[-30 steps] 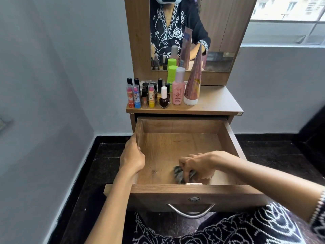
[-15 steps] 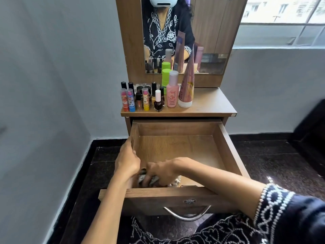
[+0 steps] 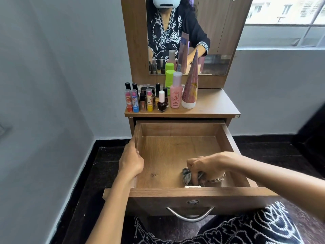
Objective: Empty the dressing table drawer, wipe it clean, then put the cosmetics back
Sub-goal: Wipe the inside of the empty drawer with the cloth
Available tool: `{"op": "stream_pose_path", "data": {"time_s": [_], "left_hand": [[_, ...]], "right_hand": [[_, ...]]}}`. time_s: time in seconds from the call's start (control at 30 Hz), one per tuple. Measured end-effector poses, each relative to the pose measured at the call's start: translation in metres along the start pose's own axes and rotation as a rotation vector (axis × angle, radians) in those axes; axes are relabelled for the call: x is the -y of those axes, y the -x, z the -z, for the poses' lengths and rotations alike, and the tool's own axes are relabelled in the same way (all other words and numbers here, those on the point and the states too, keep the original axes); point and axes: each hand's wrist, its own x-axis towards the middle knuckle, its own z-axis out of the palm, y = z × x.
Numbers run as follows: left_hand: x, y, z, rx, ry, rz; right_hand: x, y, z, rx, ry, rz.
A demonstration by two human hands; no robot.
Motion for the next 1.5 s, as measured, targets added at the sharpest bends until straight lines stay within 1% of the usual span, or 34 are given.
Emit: {"op": "stream_pose_path", "data": {"time_s": [0.07,0.13,0.2,0.27,0.33,0.43,0.5,0.6,0.7,0.77,0.83,0.9,0.93,0.97,1.03,1.1,1.13,1.17,1.27,1.33,1.4,1.5], "left_hand": [[0.000,0.000,0.000,-0.001,0.006,-0.001],[0.000,0.000,0.000,-0.003,0.006,0.001],[-0.001,0.000,0.000,-0.001,0.002,0.001],[0.000,0.000,0.001,0.001,-0.004,0.002],[0.000,0.001,0.001,0.002,-0.004,0.000],[-0.001,0.000,0.001,0.000,-0.007,-0.007],[0.000,-0.001,0.001,-0.003,-0.005,0.000],[0.001,0.000,0.000,-0.004,-0.004,-0.001],[0.000,0.001,0.000,-0.001,0.004,-0.001],[0.000,0.000,0.000,0.000,0.005,-0.002],[-0.001,0.000,0.000,0.000,0.006,-0.004],[-0.001,0.000,0.000,-0.002,0.009,0.000],[-0.002,0.001,0.000,-0.003,0.010,0.002],[-0.001,0.001,0.000,-0.003,0.012,0.001],[-0.001,0.001,0.000,-0.003,0.014,-0.004],[-0.001,0.002,0.001,-0.006,0.009,-0.005],[-0.001,0.003,0.001,-0.006,0.007,-0.003],[-0.002,0.003,0.001,-0.005,0.007,-0.001],[-0.002,0.004,0.001,-0.004,0.007,-0.009],[-0.002,0.003,0.001,-0.005,0.008,-0.009],[-0.002,0.002,0.001,-0.005,0.003,-0.004],[-0.003,0.002,0.001,-0.003,-0.002,0.000]], "right_hand": [[-0.001,0.004,0.019,-0.060,-0.105,0.054],[-0.009,0.005,0.040,-0.181,-0.214,0.029],[-0.018,-0.003,0.054,-0.305,-0.210,-0.044],[-0.022,-0.019,0.054,-0.397,-0.179,-0.125],[-0.022,-0.039,0.042,-0.428,-0.164,-0.194],[-0.010,-0.050,0.023,-0.475,-0.164,-0.200],[0.001,-0.045,0.011,-0.442,-0.129,-0.138],[0.014,-0.028,-0.011,-0.322,-0.024,-0.010],[0.003,-0.010,-0.012,-0.282,-0.015,-0.016],[-0.011,-0.009,-0.002,-0.333,-0.013,-0.074],[-0.019,-0.018,0.011,-0.435,-0.035,-0.146],[-0.012,-0.033,0.020,-0.506,-0.078,-0.179],[-0.004,-0.041,0.021,-0.514,-0.099,-0.168],[0.007,-0.048,0.019,-0.502,-0.127,-0.142],[0.030,-0.058,0.009,-0.416,-0.182,-0.044],[0.046,-0.058,-0.002,-0.334,-0.184,0.098],[0.047,-0.055,-0.005,-0.322,-0.171,0.137],[0.044,-0.050,-0.005,-0.307,-0.156,0.137],[0.022,-0.032,-0.002,-0.179,-0.106,0.035],[0.007,-0.020,-0.003,-0.131,-0.087,-0.020],[-0.005,-0.013,-0.004,-0.155,-0.107,-0.052],[-0.013,-0.011,0.001,-0.242,-0.129,-0.105]]}}
